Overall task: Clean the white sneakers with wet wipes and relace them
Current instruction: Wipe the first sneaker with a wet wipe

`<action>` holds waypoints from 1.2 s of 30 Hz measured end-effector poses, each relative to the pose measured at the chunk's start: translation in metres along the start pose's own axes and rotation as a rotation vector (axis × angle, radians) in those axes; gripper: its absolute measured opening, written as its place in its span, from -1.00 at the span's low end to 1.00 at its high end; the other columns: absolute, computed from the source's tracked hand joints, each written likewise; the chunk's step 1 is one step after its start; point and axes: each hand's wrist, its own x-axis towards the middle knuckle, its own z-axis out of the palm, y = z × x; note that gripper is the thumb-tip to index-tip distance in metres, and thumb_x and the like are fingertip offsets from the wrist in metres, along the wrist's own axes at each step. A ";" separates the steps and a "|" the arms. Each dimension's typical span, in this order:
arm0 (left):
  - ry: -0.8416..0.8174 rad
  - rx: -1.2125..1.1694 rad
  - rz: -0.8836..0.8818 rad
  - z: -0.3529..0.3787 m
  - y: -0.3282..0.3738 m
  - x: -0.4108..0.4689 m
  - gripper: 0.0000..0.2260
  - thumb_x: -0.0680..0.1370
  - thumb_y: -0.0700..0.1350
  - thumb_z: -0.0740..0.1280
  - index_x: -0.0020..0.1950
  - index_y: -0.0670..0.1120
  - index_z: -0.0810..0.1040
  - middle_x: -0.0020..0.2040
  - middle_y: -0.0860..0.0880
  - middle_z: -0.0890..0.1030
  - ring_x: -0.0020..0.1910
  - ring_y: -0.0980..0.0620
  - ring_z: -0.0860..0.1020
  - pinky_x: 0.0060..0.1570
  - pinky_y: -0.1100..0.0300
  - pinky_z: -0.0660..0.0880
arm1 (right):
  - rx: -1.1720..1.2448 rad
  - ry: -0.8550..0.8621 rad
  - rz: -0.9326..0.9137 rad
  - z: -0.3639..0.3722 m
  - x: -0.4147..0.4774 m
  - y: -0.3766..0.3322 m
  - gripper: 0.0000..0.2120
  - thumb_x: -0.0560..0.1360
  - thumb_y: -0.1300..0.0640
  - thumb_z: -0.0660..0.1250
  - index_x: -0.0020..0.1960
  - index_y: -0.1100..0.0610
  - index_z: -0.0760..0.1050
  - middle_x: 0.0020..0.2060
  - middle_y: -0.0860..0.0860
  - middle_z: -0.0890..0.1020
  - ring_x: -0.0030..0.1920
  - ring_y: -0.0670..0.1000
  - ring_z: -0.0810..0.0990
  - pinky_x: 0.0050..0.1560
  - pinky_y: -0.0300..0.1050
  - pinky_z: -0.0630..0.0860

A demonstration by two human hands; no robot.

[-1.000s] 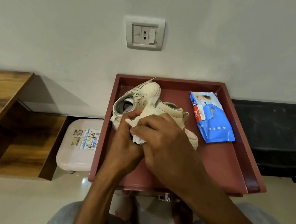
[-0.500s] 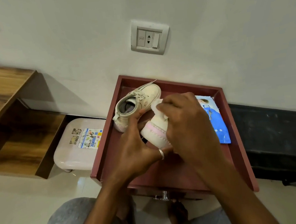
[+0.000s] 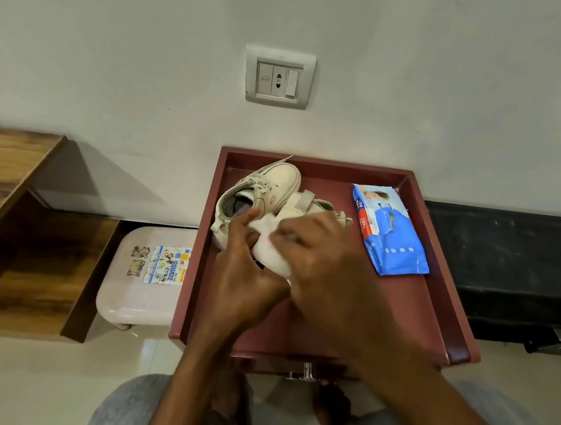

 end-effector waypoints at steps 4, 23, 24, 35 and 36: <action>0.006 0.043 0.008 0.002 0.002 -0.002 -0.22 0.32 -0.08 0.60 0.45 0.18 0.31 0.10 0.32 0.65 0.09 0.32 0.63 0.00 0.35 0.57 | 0.009 -0.005 -0.076 0.004 0.004 0.004 -0.72 0.41 0.30 0.19 -0.02 0.24 0.64 -0.06 0.09 0.64 -0.03 0.10 0.52 0.01 -0.06 0.48; -0.057 0.056 0.013 0.005 0.008 0.000 0.02 0.19 -0.11 0.73 0.50 0.12 0.23 0.16 0.30 0.56 0.10 0.40 0.58 -0.03 0.43 0.56 | 0.205 0.278 0.311 -0.027 0.013 0.048 -0.72 0.44 0.40 0.34 0.06 0.18 0.67 -0.03 -0.02 0.68 -0.01 -0.04 0.62 0.03 -0.26 0.50; -0.062 0.053 0.015 0.005 0.008 0.000 0.02 0.19 -0.11 0.73 0.50 0.11 0.23 0.15 0.32 0.56 0.10 0.41 0.58 -0.01 0.44 0.54 | 0.335 0.290 0.412 -0.032 0.017 0.055 -0.76 0.48 0.35 0.37 0.07 0.13 0.68 -0.04 -0.10 0.69 -0.02 -0.12 0.64 0.04 -0.27 0.53; -0.054 0.010 0.037 0.006 0.009 -0.001 -0.01 0.14 -0.01 0.69 0.45 0.19 0.22 0.25 0.25 0.58 0.18 0.33 0.59 0.07 0.40 0.55 | 0.200 0.059 0.127 -0.020 0.008 0.022 -0.62 0.35 0.29 0.14 0.01 0.15 0.66 -0.06 0.01 0.68 0.00 0.06 0.60 -0.02 -0.04 0.56; -0.053 0.012 0.039 0.006 0.009 -0.001 -0.01 0.13 0.05 0.67 0.46 0.19 0.22 0.25 0.25 0.58 0.19 0.32 0.59 0.08 0.38 0.56 | 0.151 0.057 0.103 -0.018 0.007 0.021 -0.62 0.35 0.27 0.12 0.01 0.17 0.64 -0.07 0.02 0.67 -0.01 0.08 0.58 -0.07 -0.02 0.57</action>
